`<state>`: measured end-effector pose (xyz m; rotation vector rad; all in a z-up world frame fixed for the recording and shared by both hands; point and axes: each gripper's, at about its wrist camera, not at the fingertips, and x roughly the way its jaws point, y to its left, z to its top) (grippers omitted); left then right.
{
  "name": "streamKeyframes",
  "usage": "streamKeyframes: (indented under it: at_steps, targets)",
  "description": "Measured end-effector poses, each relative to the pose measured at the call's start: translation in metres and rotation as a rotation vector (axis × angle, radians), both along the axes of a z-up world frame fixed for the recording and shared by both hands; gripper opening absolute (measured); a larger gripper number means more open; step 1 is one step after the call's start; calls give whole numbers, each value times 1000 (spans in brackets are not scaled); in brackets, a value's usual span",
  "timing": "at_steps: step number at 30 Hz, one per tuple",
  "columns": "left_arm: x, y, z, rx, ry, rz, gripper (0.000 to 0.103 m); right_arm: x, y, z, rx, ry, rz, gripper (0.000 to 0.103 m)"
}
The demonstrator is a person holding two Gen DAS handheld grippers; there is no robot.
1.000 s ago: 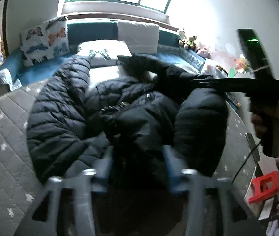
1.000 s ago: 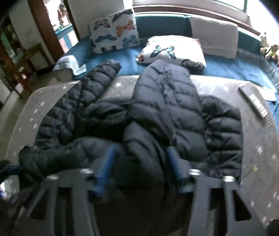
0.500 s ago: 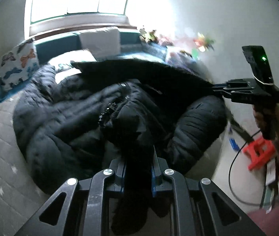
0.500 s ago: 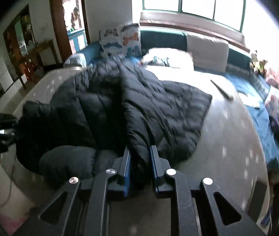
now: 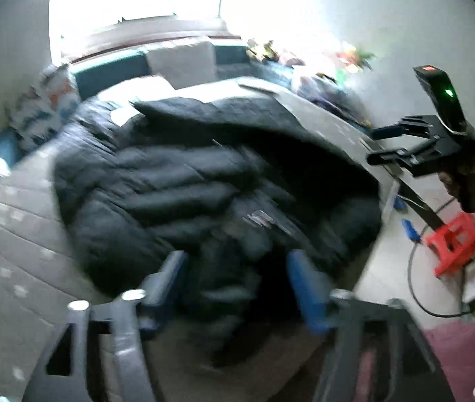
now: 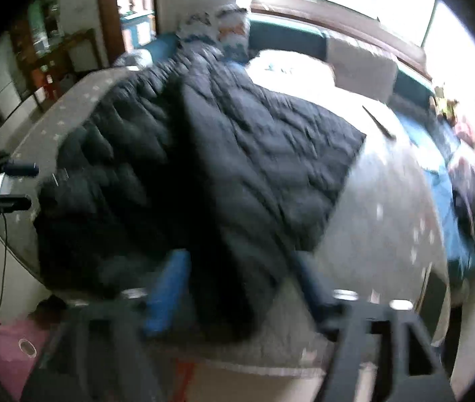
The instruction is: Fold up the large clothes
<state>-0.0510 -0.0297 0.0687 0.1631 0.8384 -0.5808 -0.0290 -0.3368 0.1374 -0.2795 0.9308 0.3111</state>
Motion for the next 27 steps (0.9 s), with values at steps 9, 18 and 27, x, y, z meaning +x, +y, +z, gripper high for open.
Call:
streamKeyframes:
  at_steps: [9,18,27]
  targets:
    - [157,90,15,-1,25,355,100,91,88,-6,-65,-34,126,82]
    - [340,159,-44,-65,197,557,100,146,123,-38,-176,-13,127,82]
    - [426,167,-117,-228,418,593,88,153,125,-72,-325,14,154,61]
